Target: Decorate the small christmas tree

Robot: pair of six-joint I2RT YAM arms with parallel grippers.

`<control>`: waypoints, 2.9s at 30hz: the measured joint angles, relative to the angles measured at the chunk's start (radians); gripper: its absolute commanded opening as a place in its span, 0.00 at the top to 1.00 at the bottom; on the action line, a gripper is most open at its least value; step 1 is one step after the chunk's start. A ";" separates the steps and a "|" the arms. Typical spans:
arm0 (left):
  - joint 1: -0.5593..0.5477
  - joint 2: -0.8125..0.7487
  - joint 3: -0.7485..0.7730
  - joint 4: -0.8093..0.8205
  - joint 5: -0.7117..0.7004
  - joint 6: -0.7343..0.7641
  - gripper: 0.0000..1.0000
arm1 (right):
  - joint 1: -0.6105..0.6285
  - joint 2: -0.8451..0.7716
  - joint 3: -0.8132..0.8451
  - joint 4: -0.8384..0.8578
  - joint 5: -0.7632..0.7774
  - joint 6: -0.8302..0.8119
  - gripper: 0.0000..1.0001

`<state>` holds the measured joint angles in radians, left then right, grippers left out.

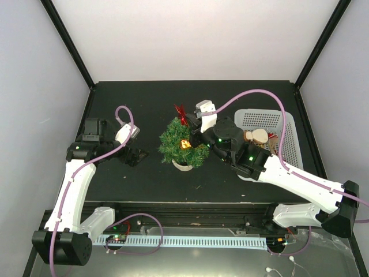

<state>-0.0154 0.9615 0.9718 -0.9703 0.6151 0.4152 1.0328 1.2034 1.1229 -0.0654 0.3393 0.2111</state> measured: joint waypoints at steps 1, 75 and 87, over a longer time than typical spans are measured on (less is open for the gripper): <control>0.000 0.000 0.000 0.000 0.000 0.000 0.01 | 0.000 0.000 -0.002 0.002 0.000 0.001 0.99; 0.000 0.021 -0.006 0.003 -0.001 0.000 0.01 | -0.964 0.137 -0.244 -0.435 -0.141 0.555 0.42; 0.000 0.054 -0.006 0.002 -0.001 0.000 0.01 | -1.173 0.282 -0.340 -0.288 -0.239 0.588 0.47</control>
<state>-0.0154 1.0153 0.9661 -0.9684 0.6144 0.4156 -0.1398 1.4853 0.7830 -0.3531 0.1005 0.7994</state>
